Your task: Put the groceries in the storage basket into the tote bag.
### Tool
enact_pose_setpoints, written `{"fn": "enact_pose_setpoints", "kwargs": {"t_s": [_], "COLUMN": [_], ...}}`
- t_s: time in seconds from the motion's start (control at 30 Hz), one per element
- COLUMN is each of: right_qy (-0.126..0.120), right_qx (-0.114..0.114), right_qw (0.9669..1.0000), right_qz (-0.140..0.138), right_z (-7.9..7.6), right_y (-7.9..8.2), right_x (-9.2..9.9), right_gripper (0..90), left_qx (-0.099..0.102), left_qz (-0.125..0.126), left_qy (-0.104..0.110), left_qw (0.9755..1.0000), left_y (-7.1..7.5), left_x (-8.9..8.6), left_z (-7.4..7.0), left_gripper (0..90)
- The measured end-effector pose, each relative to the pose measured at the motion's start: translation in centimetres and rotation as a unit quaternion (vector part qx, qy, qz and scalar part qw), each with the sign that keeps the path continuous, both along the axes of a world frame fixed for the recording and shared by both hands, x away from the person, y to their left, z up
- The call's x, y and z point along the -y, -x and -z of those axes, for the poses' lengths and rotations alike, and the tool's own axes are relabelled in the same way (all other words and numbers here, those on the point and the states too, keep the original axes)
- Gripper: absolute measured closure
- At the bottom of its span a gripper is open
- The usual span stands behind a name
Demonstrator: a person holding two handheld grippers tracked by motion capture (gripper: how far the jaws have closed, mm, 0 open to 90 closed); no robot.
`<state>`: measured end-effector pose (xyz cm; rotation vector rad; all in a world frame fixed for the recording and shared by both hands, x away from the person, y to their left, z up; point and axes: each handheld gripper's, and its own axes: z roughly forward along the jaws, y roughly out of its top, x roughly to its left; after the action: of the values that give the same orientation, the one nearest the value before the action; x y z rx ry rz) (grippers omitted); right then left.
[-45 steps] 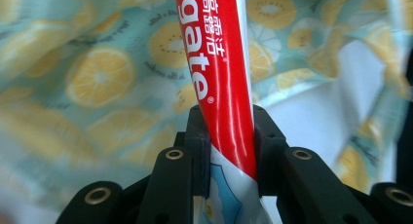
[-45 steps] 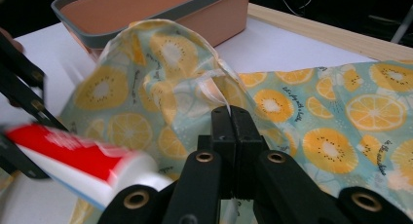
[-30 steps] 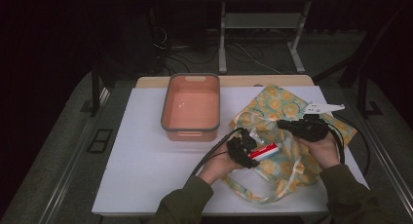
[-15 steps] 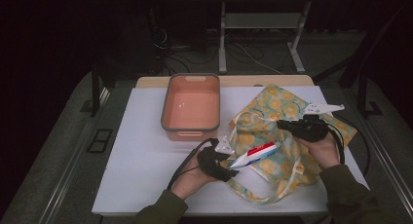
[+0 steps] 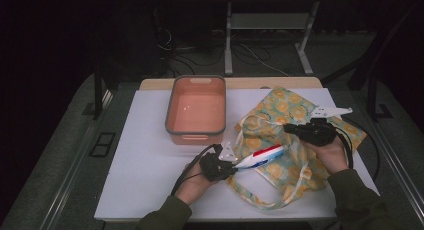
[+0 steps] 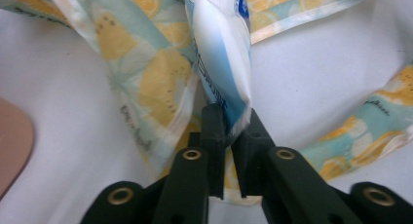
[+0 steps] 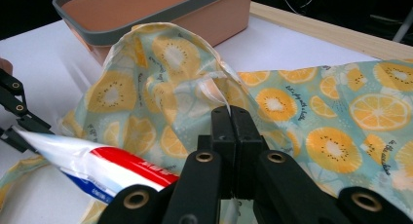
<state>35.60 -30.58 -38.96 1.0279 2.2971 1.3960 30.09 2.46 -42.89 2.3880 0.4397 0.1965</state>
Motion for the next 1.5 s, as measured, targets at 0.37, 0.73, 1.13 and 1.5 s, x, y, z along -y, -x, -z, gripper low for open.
{"fn": "enact_pose_setpoints", "kwargs": {"t_s": [0.37,0.73,1.13,1.5], "right_qy": [0.000,-0.002,-0.005,-0.008], "right_qx": [-0.001,-0.001,0.001,0.001], "right_qw": [1.0000,1.0000,1.0000,1.0000], "right_qz": [0.000,-0.002,-0.005,-0.004], "right_z": [0.1,0.1,-0.1,-0.1], "right_y": [0.0,0.0,0.1,0.1], "right_x": [-0.1,-0.2,0.0,0.2], "right_gripper": [89.8,89.8,89.8,89.8], "left_qx": [-0.004,0.000,-0.016,-0.010], "left_qz": [-0.003,-0.009,-0.044,-0.048], "left_qy": [0.023,0.038,0.054,0.072], "left_qw": [0.9997,0.9992,0.9974,0.9962], "left_y": [-0.6,-3.3,-6.6,-5.9], "left_x": [1.2,5.5,12.0,9.6], "left_z": [-0.8,-1.0,0.8,-0.6], "left_gripper": [89.4,89.3,89.2,72.5]}}
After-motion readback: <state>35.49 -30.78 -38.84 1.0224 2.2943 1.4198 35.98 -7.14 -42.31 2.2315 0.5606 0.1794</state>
